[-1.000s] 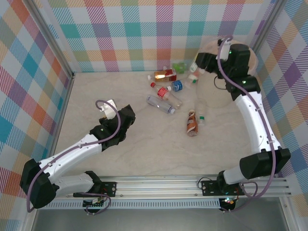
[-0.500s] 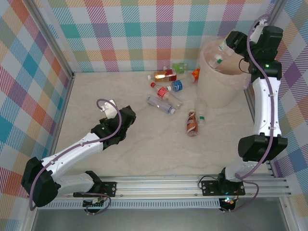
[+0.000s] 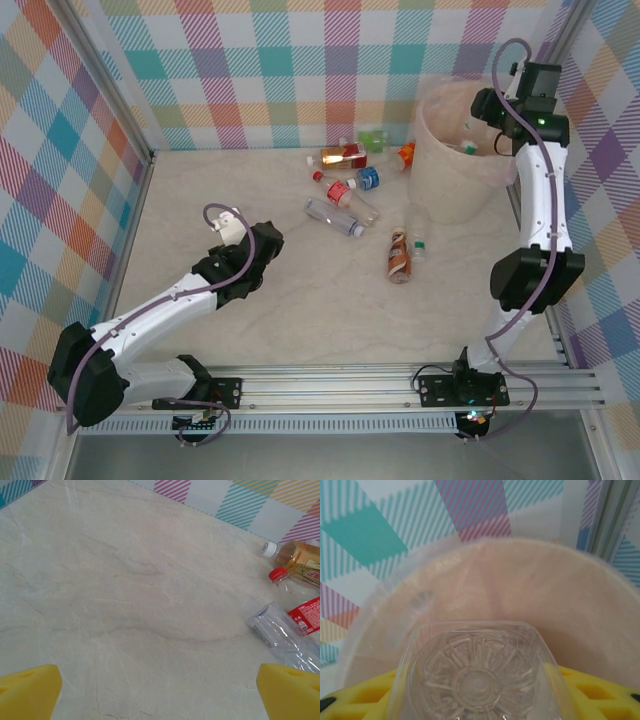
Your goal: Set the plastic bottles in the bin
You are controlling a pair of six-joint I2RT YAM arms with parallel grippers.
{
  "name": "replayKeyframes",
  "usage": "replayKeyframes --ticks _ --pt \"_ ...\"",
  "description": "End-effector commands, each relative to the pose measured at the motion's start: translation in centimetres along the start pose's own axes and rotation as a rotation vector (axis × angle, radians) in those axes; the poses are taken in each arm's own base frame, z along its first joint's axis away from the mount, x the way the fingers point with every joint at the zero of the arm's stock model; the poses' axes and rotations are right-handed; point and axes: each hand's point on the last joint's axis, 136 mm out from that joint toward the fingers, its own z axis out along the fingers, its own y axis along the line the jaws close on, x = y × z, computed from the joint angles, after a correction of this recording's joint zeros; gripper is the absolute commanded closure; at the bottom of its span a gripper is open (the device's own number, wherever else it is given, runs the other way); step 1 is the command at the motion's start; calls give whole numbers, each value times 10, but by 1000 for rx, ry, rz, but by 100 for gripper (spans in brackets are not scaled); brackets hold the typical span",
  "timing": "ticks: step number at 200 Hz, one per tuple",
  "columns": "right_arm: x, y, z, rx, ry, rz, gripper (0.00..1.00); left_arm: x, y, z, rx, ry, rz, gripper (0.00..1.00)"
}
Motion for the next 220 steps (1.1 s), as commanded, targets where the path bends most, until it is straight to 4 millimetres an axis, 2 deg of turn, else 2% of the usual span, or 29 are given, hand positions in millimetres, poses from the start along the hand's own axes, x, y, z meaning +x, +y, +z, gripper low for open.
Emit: replayKeyframes --ticks 1,26,46,96,154,180,190,220 --pt "5 2 1 -19 42 -50 38 -4 2 0 -12 5 -14 0" --pt "15 3 7 -26 87 -45 19 -4 3 1 -14 7 -14 0" --pt "12 2 4 -15 76 -34 13 -3 3 1 -14 11 -11 0" --pt "9 4 -3 -23 63 -10 8 0 3 3 -15 21 -11 0" --pt "7 16 -13 -90 51 18 5 1 4 4 -17 25 -10 0" --pt "2 27 -25 -141 37 38 4 3 3 6 -16 34 -9 0" --pt "-1 34 -32 -166 25 42 0 4 3 6 -16 38 -7 0" --pt "-7 53 -55 -240 -12 45 0 6 1 9 -15 47 -7 0"
